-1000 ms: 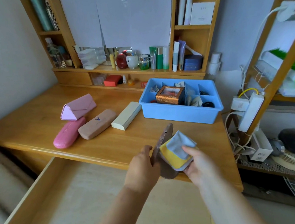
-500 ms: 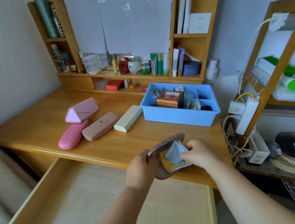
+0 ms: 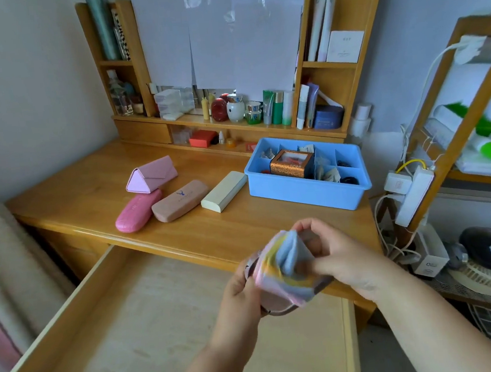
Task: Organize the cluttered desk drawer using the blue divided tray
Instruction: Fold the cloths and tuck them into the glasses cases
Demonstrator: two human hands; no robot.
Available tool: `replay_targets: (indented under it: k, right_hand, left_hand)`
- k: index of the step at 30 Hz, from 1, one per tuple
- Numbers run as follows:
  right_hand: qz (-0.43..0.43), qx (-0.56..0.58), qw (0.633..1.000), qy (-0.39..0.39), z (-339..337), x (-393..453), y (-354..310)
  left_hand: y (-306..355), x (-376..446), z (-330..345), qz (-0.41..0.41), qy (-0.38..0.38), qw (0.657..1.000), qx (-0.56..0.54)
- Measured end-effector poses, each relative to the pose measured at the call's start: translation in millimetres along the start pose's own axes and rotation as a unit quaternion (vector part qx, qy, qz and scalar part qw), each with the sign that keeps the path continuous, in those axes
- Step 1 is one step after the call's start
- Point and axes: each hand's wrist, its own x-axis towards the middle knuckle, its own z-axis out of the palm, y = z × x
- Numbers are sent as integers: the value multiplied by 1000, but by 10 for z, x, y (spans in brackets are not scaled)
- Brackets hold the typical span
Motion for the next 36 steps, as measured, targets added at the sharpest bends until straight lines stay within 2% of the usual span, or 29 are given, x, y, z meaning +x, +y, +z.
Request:
replay_targets:
  k: [2, 3, 7, 11, 16, 18, 21, 23, 25, 29, 33, 35, 36]
  right_hand:
    - [6, -152, 987, 46, 76, -14, -43]
    - [3, -187, 981, 55, 96, -28, -63]
    - [8, -234, 970, 60, 108, -66, -112]
    - [27, -260, 960, 99, 124, -106, -76]
    - [58, -371, 923, 86, 144, -93, -126]
    - [74, -377, 921, 59, 118, -71, -146]
    - [82, -285, 954, 37, 63, -51, -137]
    - [48, -227, 971, 60, 74, -56, -111]
    - [-2, -225, 971, 77, 95, -60, -81]
    - [-85, -214, 973, 18, 17, -79, -120]
    - [-100, -207, 973, -20, 0, -116, -180]
    - [-112, -249, 962, 15, 53, -160, -197]
    - [-130, -298, 943, 70, 72, -185, -192]
  left_hand:
    - [-5, -65, 2, 20, -17, 1000, -9]
    - [-12, -96, 2, 29, -14, 999, -16]
    - [-10, -191, 27, 65, 24, 997, -21]
    - [47, -268, 80, 114, 51, 992, -1]
    - [53, -385, 162, 162, 73, 983, 49]
    - [60, -407, 160, 161, 79, 982, 55]
    - [109, -407, 121, 153, 69, 984, 57]
    - [152, -414, 98, 158, 64, 983, 62]
    - [178, -425, 77, 159, 62, 984, 54]
    - [227, -425, 9, 112, 53, 992, -13]
    - [259, -423, -69, 85, 35, 994, -63]
    - [262, -431, -89, 91, 29, 994, -52]
    - [264, -438, -101, 95, 31, 994, -41]
